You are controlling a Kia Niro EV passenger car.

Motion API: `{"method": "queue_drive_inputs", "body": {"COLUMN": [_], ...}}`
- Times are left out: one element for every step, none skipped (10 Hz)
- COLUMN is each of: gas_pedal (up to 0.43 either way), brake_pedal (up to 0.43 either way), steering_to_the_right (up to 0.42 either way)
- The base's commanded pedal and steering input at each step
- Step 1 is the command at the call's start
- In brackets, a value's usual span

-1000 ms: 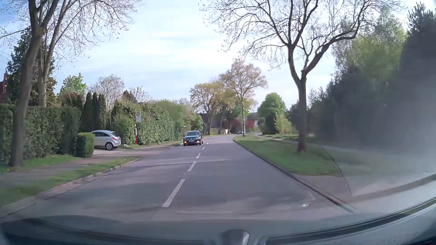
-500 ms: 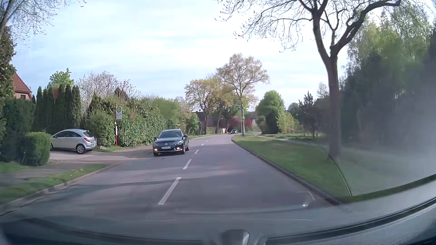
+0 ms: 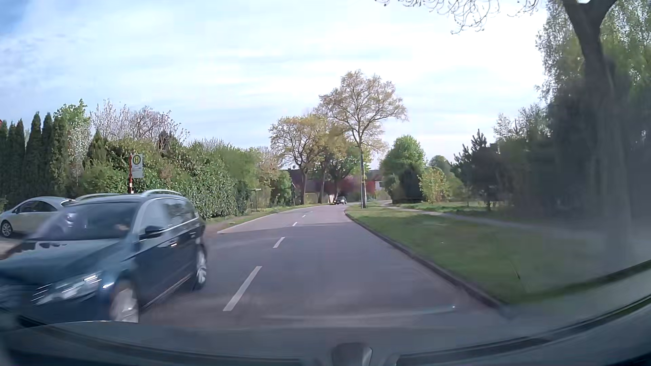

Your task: Follow the waypoints while adhering to traffic rules and regulations

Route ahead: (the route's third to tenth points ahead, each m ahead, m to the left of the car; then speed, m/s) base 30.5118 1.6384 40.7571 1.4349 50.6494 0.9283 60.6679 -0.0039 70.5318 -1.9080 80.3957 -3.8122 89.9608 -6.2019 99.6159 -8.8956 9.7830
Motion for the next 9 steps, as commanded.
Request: {"method": "queue_drive_inputs", "body": {"gas_pedal": [0.079, 0.067, 0.067, 0.059, 0.059, 0.047, 0.047, 0.047, 0.047], "brake_pedal": [0.0, 0.0, 0.0, 0.0, 0.0, 0.0, 0.0, 0.0, 0.0], "steering_to_the_right": [0.0, -0.001, -0.002, -0.003, -0.003, -0.006, -0.007, -0.007, -0.008]}}
